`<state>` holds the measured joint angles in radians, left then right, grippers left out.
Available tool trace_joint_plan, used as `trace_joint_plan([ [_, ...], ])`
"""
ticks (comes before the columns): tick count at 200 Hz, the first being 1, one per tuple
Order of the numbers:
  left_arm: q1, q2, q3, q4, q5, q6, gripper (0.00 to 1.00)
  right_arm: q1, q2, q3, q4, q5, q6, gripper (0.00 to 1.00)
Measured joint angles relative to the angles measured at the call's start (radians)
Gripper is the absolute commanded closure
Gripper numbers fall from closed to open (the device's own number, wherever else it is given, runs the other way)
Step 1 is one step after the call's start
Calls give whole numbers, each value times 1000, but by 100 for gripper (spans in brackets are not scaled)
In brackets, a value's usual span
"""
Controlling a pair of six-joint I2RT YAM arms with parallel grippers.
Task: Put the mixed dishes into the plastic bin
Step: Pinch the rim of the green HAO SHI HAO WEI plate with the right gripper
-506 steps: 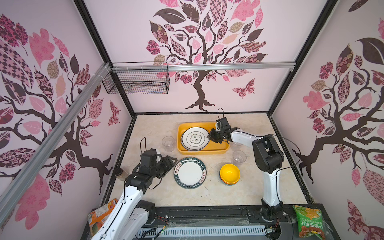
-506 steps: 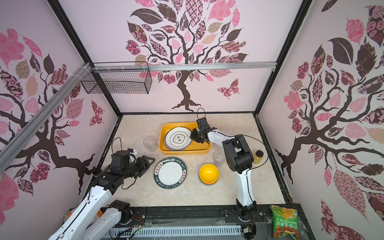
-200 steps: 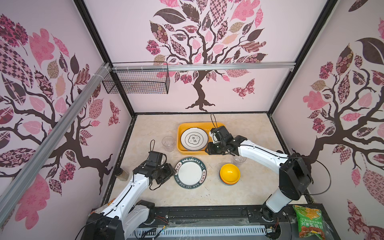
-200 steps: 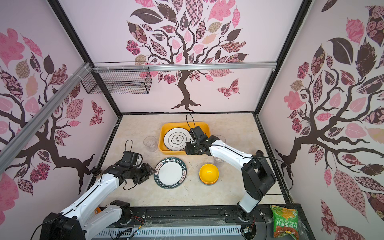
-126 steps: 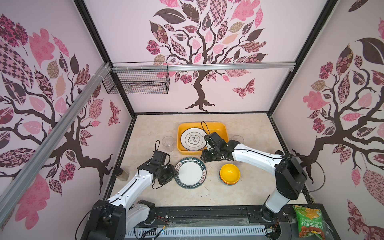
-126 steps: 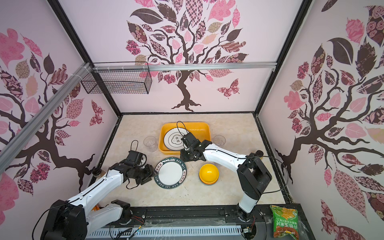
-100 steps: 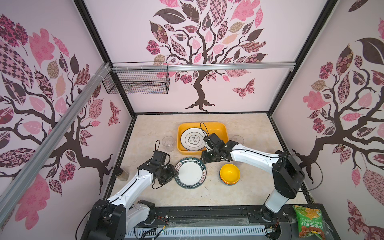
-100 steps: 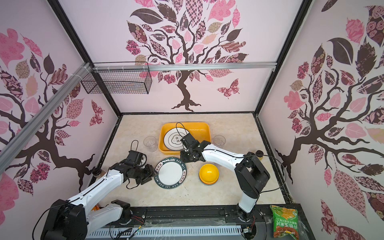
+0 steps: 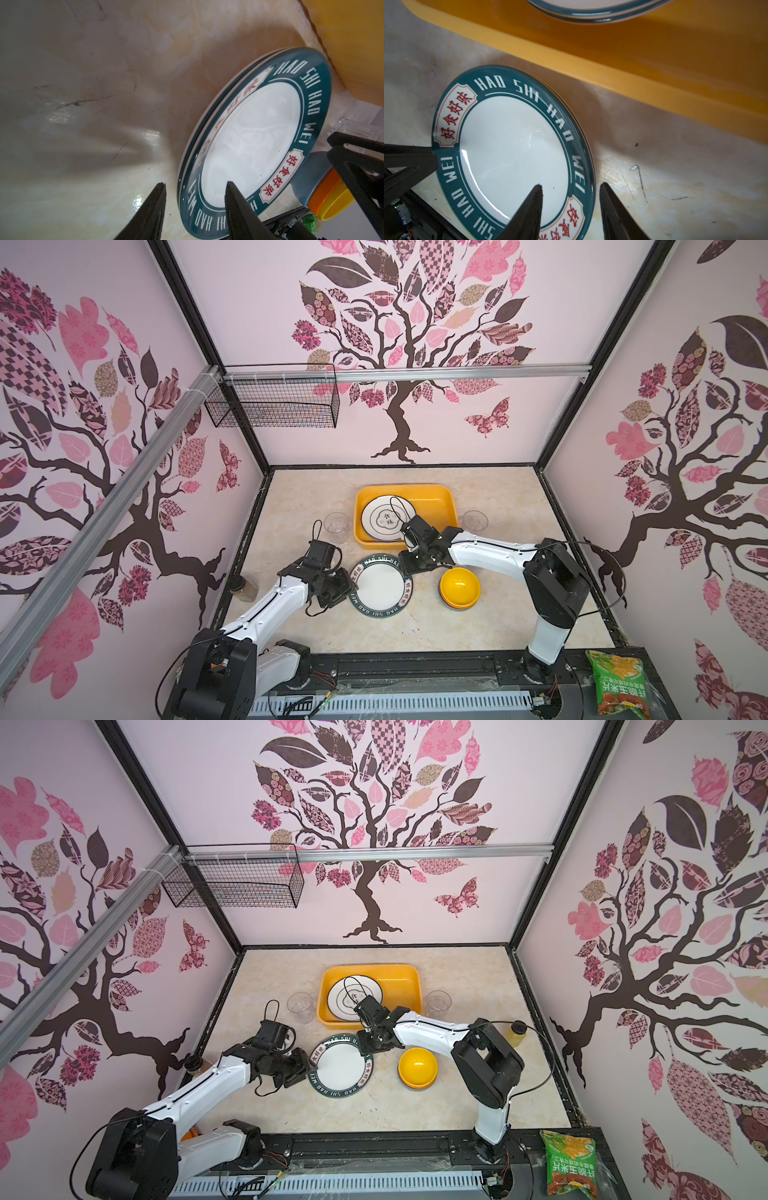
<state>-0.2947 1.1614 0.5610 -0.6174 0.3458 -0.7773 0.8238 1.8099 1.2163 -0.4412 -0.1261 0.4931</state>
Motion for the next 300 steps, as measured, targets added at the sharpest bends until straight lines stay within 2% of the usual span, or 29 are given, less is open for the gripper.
trace_joint_plan([
  [105,0,6,0,6,8,1,56,12,34,2,-4,4,-2,64],
  [187,0,16,0,10,11,3,61,32,65,47,-51,70,-26,73],
  [253,0,18,0,6,9,12,64,33,72,56,-69,89,-43,83],
  [300,0,20,0,1,3,16,65,33,82,70,-80,99,-50,87],
])
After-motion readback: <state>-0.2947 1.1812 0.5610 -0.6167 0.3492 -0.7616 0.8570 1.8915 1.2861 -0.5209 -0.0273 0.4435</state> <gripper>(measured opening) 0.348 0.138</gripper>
